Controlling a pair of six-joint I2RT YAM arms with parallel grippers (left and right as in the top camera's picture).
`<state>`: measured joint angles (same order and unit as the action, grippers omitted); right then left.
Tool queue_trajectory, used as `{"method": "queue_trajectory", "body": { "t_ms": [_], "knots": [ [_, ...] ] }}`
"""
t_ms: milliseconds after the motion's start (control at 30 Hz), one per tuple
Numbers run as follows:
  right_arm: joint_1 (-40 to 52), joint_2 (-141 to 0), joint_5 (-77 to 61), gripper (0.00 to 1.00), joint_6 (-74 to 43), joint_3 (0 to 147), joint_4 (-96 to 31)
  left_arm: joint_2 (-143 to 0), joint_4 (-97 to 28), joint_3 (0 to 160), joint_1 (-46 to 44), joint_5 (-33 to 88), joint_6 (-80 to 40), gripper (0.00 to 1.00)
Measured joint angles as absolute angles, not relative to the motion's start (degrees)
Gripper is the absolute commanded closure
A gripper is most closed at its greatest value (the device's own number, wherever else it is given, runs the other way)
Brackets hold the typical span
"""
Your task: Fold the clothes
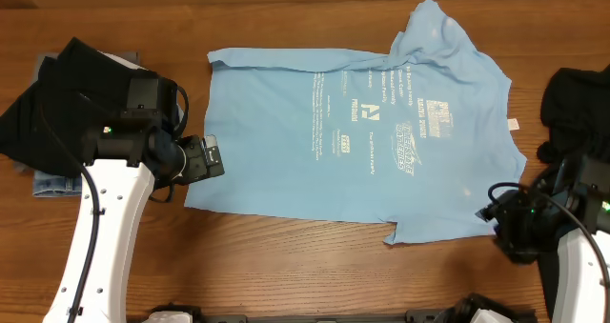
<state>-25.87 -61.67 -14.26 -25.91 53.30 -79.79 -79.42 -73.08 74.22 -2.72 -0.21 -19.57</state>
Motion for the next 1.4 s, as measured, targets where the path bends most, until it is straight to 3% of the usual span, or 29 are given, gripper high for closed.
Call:
{"method": "queue_trajectory", "body": {
  "t_ms": [200,267,300,333,433,500,900,1133,1400],
  "knots": [
    [-25.85,-65.87,-16.47,0.96,-23.46,53.3,-70.17,-79.42,-73.06,74.22,-2.72,-0.21,-19.57,0.0],
    [-25.85,-67.79,-16.27,0.91,-23.11,53.3,-66.85,-79.42,-73.08,74.22,-2.72,-0.21,-19.57,0.0],
    [-25.85,-68.71,-16.29,0.82,-23.03,53.3,-65.89,-79.42,-73.08,74.22,-2.72,-0.21,-19.57,0.0],
    [-25.85,-70.04,-16.21,0.59,-22.76,53.3,-64.66,-79.42,-73.08,74.22,-2.72,-0.21,-19.57,0.0],
    [-25.85,-73.43,-16.05,0.52,-22.31,53.3,-62.65,-79.42,-73.06,74.22,-2.72,-0.21,-19.57,0.0],
    [-25.85,-74.94,-16.08,0.0,-22.24,53.3,-61.56,-79.42,-73.06,74.22,-2.72,-0.21,-19.57,0.0],
    [-25.85,-76.44,-16.1,0.0,-22.48,53.3,-61.14,-79.42,-72.58,74.19,-2.72,-0.21,-19.57,0.0],
    [-25.85,-76.44,-16.1,0.0,-22.48,53.3,-61.06,-79.42,-58.33,74.06,-2.72,-0.6,-19.62,0.0],
    [-25.85,-76.44,-16.1,0.0,-22.46,53.3,-61.1,-79.42,-54.0,74.02,-2.72,0.47,-19.81,0.0]
  ]
}}
